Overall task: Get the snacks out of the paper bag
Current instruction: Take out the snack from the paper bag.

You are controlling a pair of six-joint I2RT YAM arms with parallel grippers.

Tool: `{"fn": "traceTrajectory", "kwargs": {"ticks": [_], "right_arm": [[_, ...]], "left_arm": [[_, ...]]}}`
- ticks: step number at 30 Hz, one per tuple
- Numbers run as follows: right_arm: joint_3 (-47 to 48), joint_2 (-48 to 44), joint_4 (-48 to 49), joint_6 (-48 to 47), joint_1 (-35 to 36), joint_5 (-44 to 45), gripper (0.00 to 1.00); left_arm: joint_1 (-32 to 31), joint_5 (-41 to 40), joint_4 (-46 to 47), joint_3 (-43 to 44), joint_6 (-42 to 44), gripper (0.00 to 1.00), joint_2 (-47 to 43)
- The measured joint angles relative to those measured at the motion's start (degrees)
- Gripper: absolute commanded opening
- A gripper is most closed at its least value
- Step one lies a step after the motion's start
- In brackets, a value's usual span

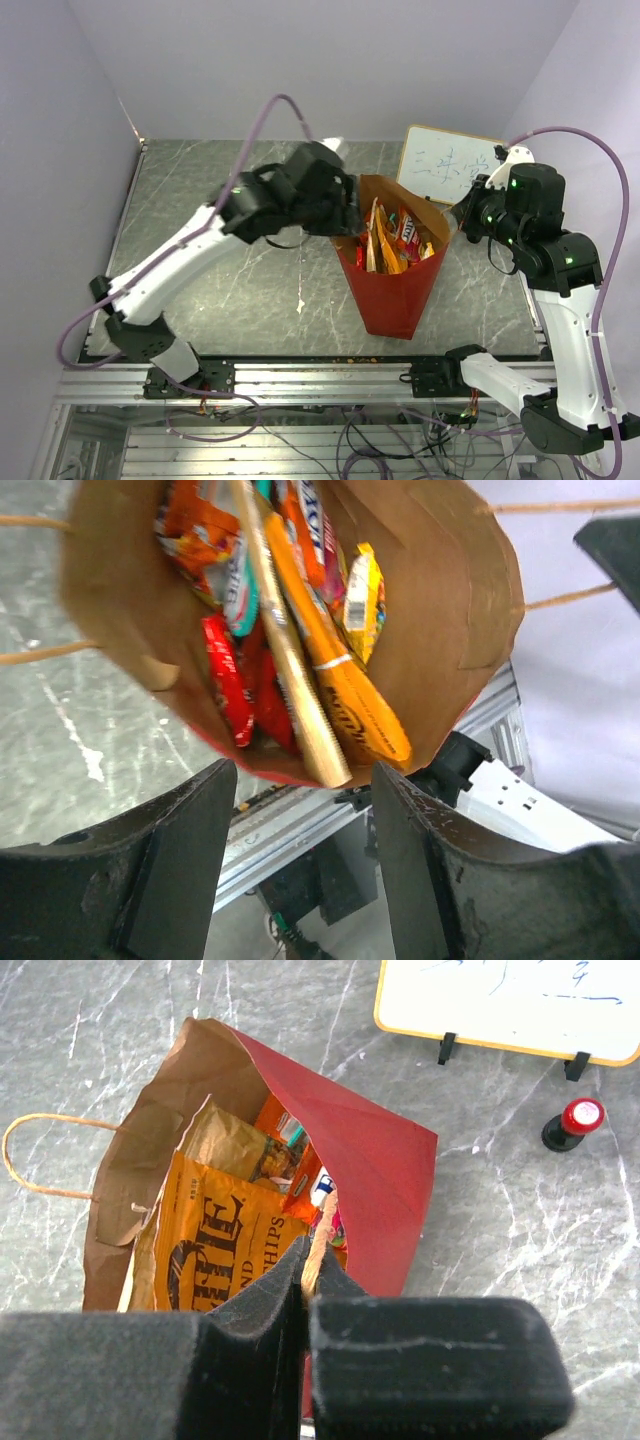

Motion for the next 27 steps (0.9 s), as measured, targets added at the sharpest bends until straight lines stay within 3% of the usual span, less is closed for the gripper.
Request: {"fn": "traceTrajectory", "kwargs": {"ticks": [6,10,19,24,26,27], "right_arm": [[0.0,0.0,0.0,-0.1,0.0,0.0,0.00],[-0.1,0.0,0.0,-0.1,0.0,-0.2,0.00],[-0.4,-0.5,0.2,-0.1,0.0,0.0,0.00],[-0.7,-0.5,0.3,-0.1,0.0,0.1,0.00],[-0.8,-0.5,0.4,-0.1,0.0,0.3,0.00],[-0.9,-0.6,0.5,-0.1,0.0,0.5,0.00]], "left_arm": [[-6.7,-2.2,2.0,2.3,-0.9,0.66,10.9],[-7.5,-3.5,2.1,2.3,-1.1,0.60,14.7],[-7.6,-6.3,3.3,-0.9,-1.8,0.47,12.4],[-7.6,-6.6,3.7,-1.0,-1.8,0.47,12.8],[-7.6,-6.6,3.8,-0.9,-1.8,0.40,13.9],[-7.6,-6.6,3.7,-0.8,-1.7,0.27,14.7]]}}
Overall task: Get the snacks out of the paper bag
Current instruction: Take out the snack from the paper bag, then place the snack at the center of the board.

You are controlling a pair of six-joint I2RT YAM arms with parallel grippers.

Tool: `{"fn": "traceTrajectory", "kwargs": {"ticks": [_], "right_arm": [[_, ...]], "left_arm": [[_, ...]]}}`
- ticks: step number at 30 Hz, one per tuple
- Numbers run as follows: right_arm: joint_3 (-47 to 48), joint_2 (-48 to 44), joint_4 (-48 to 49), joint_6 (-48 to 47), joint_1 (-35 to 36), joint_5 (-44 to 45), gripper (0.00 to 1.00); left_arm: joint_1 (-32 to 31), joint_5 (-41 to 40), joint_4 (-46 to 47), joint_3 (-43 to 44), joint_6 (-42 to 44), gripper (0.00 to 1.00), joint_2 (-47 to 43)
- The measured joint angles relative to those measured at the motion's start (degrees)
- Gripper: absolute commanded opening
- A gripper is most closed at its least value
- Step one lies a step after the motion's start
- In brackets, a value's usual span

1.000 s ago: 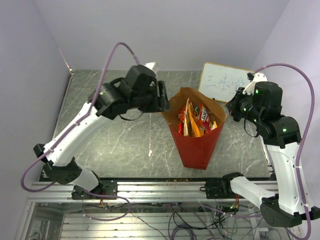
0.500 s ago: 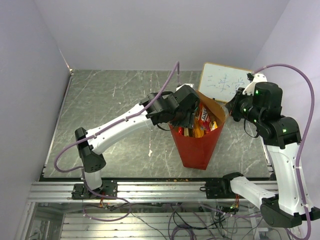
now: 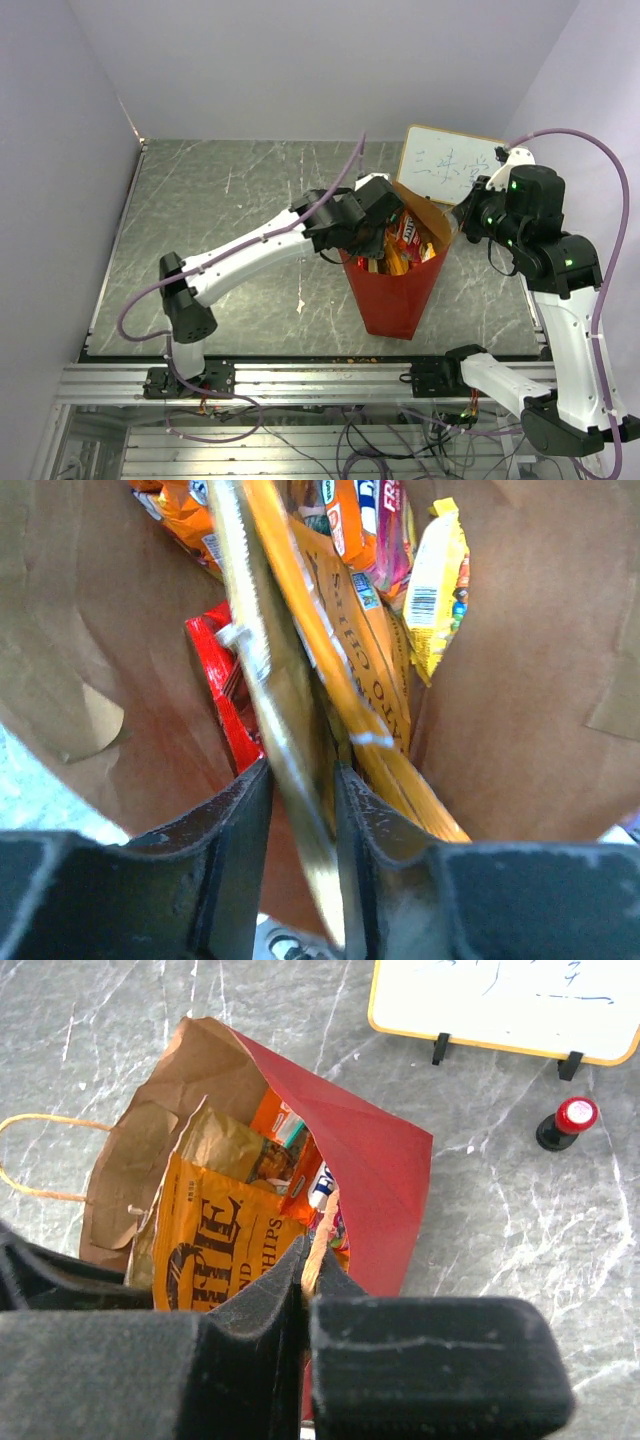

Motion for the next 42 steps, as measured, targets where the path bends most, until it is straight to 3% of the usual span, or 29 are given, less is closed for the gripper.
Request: {"fn": "traceTrajectory", "kwargs": {"ticks": [2,3,10,16,22,32,37,42], "right_arm": [[-0.1,-0.1,0.0,0.0,0.0,0.2,0.00],[-0.1,-0.2,0.0,0.0,0.0,0.3,0.00],[-0.4,-0.9,0.2,-0.3,0.0,1.1,0.00],[-0.8,-1.6,0.1,-0.8,0.0,2.4,0.00],[-1.7,-2.8,0.0,-1.0,0.0,3.2,0.00],[-1.7,-2.8,0.3,-1.0,0.0,3.2,0.00],[-1.7,-3.0,0.3,-1.0,0.0,3.2,0.00],[-1.7,-3.0,0.3,-1.0,0.0,3.2,0.00]], "left_arm": [[0.0,0.3,-0.8,1.5,0.5,0.11,2.5],[0.0,0.6,-1.2,2.9,0.9,0.08,4.1],[0.5,3.3,-3.6,14.6,4.2,0.07,8.3],[1.9,8.6,2.3,14.1,4.7,0.07,4.3],[2.2,8.9,10.8,13.1,7.3,0.07,-4.8],[2.8,-0.2,22.6,14.0,14.5,0.07,-20.3],[2.9,-9.0,22.6,14.0,17.4,0.07,-22.6],[3.3,-21.0,15.9,19.1,20.5,0.07,-21.1]]}}
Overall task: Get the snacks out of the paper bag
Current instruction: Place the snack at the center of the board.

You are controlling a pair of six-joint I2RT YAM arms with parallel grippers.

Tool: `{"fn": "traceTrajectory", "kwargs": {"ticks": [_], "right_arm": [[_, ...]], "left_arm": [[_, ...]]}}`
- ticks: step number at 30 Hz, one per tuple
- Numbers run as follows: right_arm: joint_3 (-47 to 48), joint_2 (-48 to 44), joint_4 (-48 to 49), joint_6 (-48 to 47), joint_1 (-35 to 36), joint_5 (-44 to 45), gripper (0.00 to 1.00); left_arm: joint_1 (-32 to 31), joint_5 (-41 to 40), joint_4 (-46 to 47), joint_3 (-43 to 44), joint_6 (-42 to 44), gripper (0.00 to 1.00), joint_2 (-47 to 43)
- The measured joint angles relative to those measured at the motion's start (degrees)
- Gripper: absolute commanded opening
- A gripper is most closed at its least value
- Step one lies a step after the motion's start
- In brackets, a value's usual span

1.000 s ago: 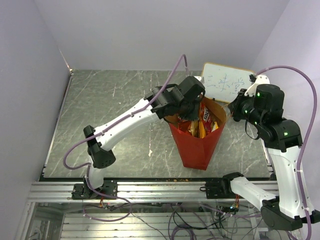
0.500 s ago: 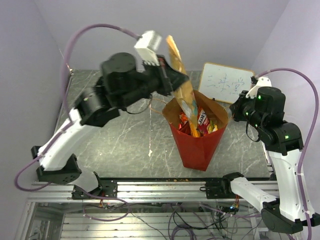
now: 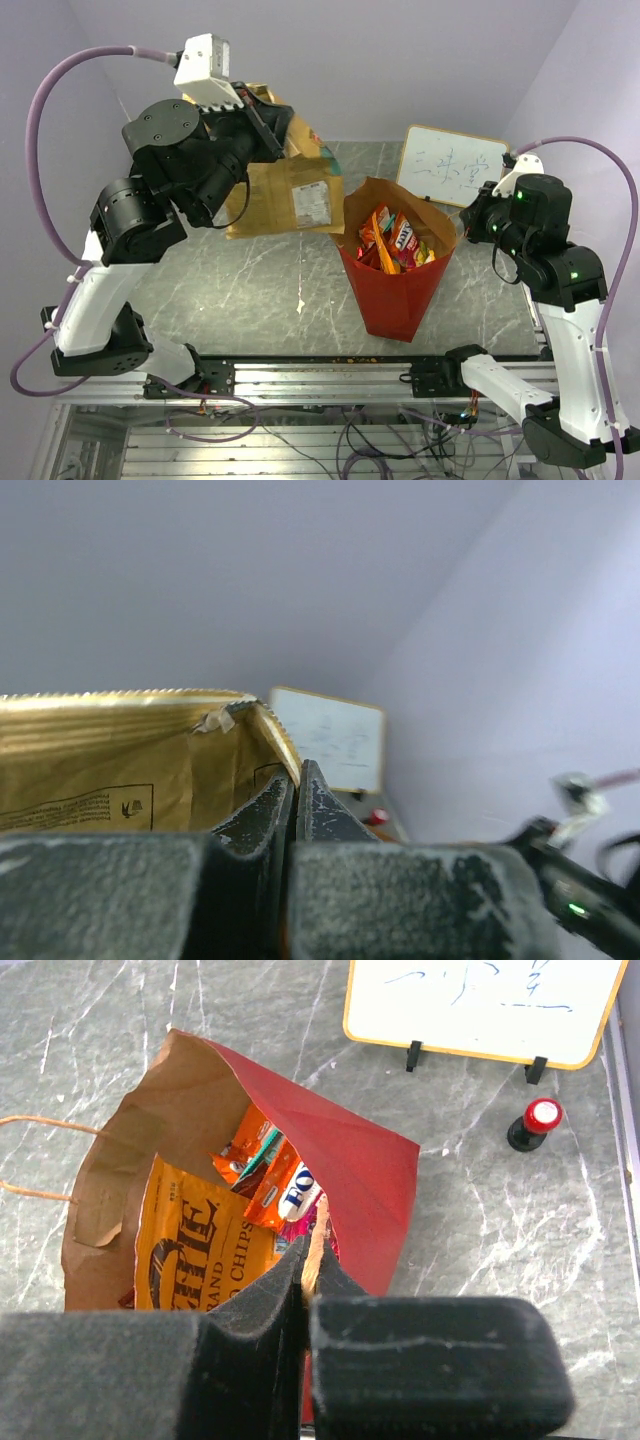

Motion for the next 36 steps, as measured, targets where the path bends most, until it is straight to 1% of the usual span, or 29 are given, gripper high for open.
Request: {"fn": "traceTrajectory", "kwargs": {"ticks": [3,5,7,9,13,16,20,25,27,32,36], "right_arm": [[0.0,-0.2,0.0,0.0,0.0,0.0,0.00],[0.0,-0.3,0.0,0.0,0.0,0.0,0.00],[-0.2,-0.5,0.0,0.0,0.0,0.0,0.00],[-0.3,-0.5,-0.1,0.1,0.0,-0.2,0.00],[-0.3,-0.7,-0.1,0.1,0.0,-0.2,0.00],[-0.4,-0.7,-0.1,0.1,0.0,-0.3,0.00],[-1.2,-0.9,0.1,0.2,0.0,-0.5,0.00],[-2.2,-1.4,0.7,0.5,0.0,-0.9,0.00],[-2.3,-1.4,0.9,0.5,0.0,-1.0,0.00],[-2.3,-1.4,0.9,0.5,0.0,-1.1,0.00],[-2.3,-1.5,0.9,0.5,0.0,-1.8,0.00]], "left_arm": [[0.9,-5.7,-1.7,-0.2,2.9,0.07,-0.4],[1.8,-9.2,-1.7,-2.4,5.9,0.07,-1.3],[4.1,-10.8,-2.4,-3.9,8.0,0.07,-1.6],[8.5,-10.8,-3.4,-5.0,9.1,0.07,-1.2],[20.3,-7.8,-4.2,-9.5,9.4,0.07,0.0],[25.6,-5.6,-4.3,-13.5,8.5,0.07,0.9],[33.2,-1.1,-3.6,-19.3,5.4,0.07,3.1],[41.5,3.6,0.2,-27.6,1.8,0.07,5.9],[43.9,6.2,1.4,-27.6,0.6,0.07,8.9],[47.1,12.4,4.9,-19.4,-0.9,0.07,20.4],[48.1,16.7,9.3,-18.1,-2.5,0.07,24.5]]}}
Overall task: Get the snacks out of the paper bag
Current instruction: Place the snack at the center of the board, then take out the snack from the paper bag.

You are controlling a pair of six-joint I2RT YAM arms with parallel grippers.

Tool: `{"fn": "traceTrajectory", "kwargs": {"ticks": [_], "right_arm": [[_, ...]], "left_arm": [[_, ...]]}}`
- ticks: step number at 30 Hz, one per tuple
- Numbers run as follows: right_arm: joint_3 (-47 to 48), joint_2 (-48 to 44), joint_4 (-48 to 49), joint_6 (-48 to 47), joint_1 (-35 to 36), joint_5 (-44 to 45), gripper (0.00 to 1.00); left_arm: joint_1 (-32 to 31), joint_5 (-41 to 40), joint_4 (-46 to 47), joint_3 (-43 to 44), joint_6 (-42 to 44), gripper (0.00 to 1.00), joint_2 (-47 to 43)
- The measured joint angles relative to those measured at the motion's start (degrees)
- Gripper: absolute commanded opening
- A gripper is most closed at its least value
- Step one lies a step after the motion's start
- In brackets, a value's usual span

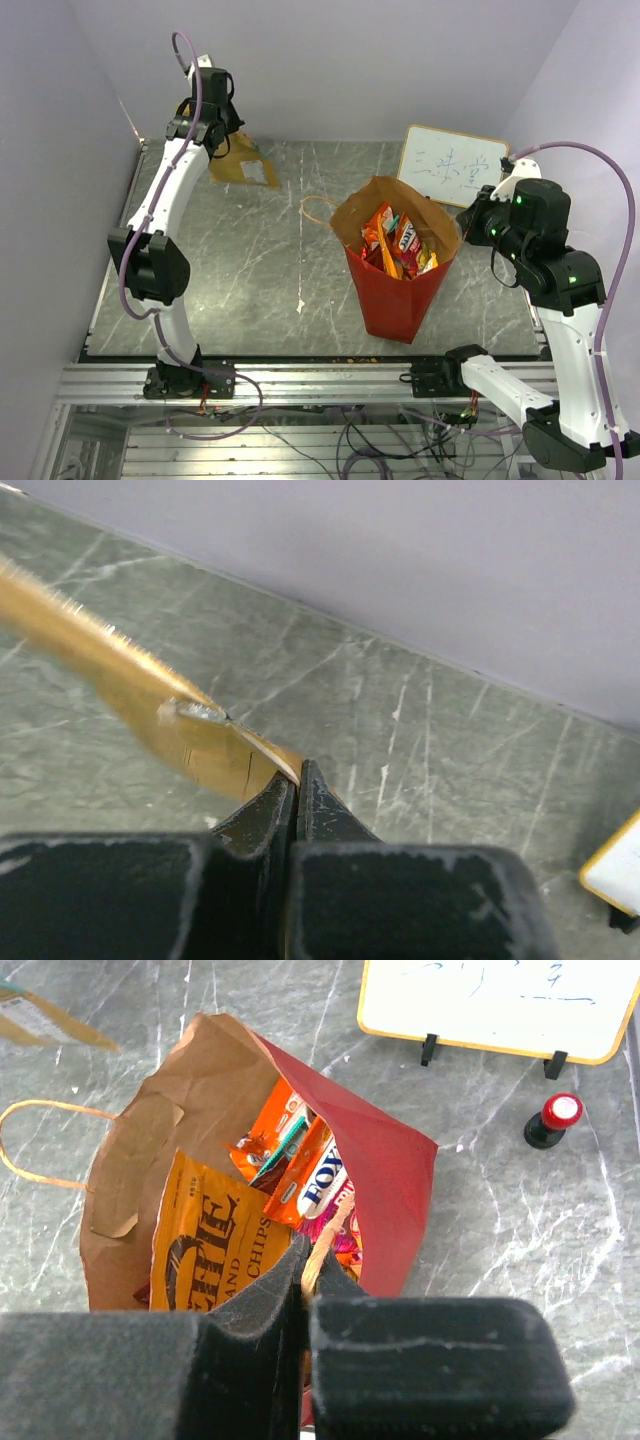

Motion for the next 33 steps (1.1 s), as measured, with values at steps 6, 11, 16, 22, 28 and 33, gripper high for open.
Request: {"fn": "traceTrajectory", "kwargs": {"ticks": [6,11,16,22,28,33], "right_arm": [[0.0,0.0,-0.5,0.0,0.0,-0.7,0.00],[0.0,-0.3,-0.8,0.0,0.0,-1.4,0.00],[-0.2,-0.5,-0.8,0.0,0.0,-1.9,0.00],[-0.9,-0.6,-0.5,0.0,0.0,-2.1,0.00],[-1.0,0.2,0.3,-0.2,0.0,-2.4,0.00],[-1.7,0.4,0.5,-0.2,0.0,-2.9,0.00]], "left_arm": [[1.1,3.7,10.1,-11.0,-4.2,0.08,-3.3],[1.6,3.4,15.2,-33.5,-9.0,0.41,-14.4],[1.7,2.1,12.4,-49.3,-13.6,0.69,-26.1],[1.9,2.0,1.4,-67.4,-19.4,0.93,-49.1],[1.9,10.8,-3.6,-75.0,-24.6,0.91,-64.9],[1.9,20.3,-1.7,-75.3,-29.2,0.92,-65.0]]}}
